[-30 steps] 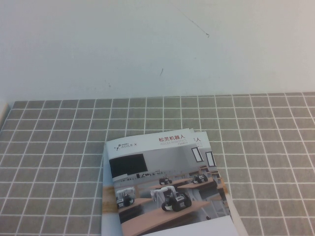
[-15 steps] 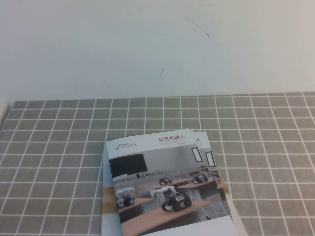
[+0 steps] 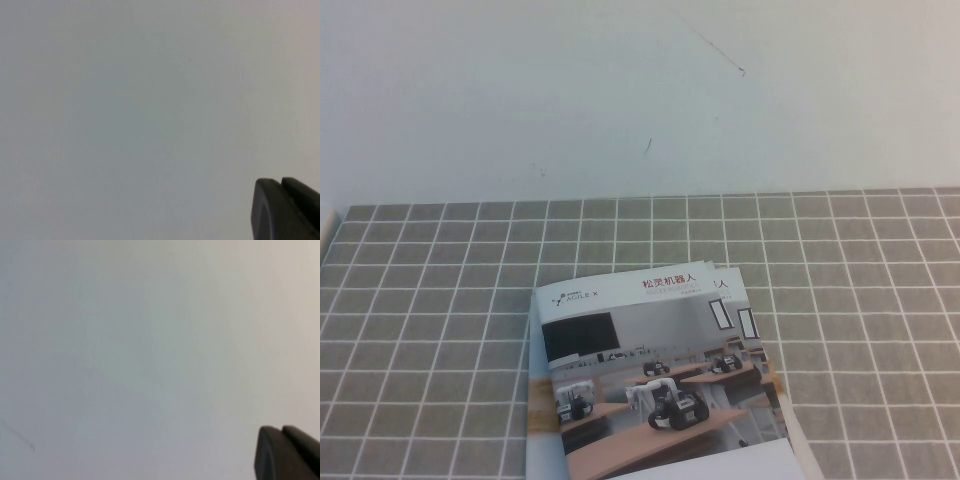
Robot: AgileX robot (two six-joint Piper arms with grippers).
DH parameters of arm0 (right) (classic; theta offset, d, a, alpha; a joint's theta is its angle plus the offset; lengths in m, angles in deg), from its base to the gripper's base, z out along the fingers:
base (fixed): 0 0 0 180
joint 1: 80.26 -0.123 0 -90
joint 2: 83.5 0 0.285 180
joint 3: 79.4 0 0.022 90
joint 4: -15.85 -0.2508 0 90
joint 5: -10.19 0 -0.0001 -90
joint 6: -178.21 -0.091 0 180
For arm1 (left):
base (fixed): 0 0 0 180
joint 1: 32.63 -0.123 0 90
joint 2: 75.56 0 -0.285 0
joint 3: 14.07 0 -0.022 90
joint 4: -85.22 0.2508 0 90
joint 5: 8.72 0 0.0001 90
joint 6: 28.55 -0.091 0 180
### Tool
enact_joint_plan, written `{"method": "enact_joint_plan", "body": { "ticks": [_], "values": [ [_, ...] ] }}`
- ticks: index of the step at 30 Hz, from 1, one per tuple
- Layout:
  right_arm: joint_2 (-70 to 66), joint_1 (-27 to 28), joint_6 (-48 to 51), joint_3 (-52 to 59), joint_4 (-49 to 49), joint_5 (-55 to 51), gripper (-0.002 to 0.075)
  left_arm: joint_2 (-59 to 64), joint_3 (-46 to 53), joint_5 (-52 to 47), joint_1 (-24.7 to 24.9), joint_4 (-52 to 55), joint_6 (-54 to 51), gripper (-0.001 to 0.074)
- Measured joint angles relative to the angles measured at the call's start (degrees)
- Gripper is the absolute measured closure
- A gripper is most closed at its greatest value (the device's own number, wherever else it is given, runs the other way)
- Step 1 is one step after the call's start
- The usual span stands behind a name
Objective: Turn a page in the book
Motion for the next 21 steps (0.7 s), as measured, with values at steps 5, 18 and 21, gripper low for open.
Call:
{"method": "enact_joint_plan", "body": {
  "ticks": [5,18,21],
  "values": [
    [0.0,0.0,-1.49,-0.1,-0.74,8.66,0.0729,0.0,-8.32,-15.77,0.0,-1.92,0.64,0.0738],
    [-8.63,0.0,-0.12,-20.86,-0.62,-32.37,0.0729,22.62,-36.61,-43.47,0.0,-5.08,0.91,0.0738],
    [-16.42,0.0,2.68,-25.67,-0.86,-42.64,0.0729,30.39,-37.86,-46.44,0.0,-9.23,0.91,0.0738]
  ]
}}
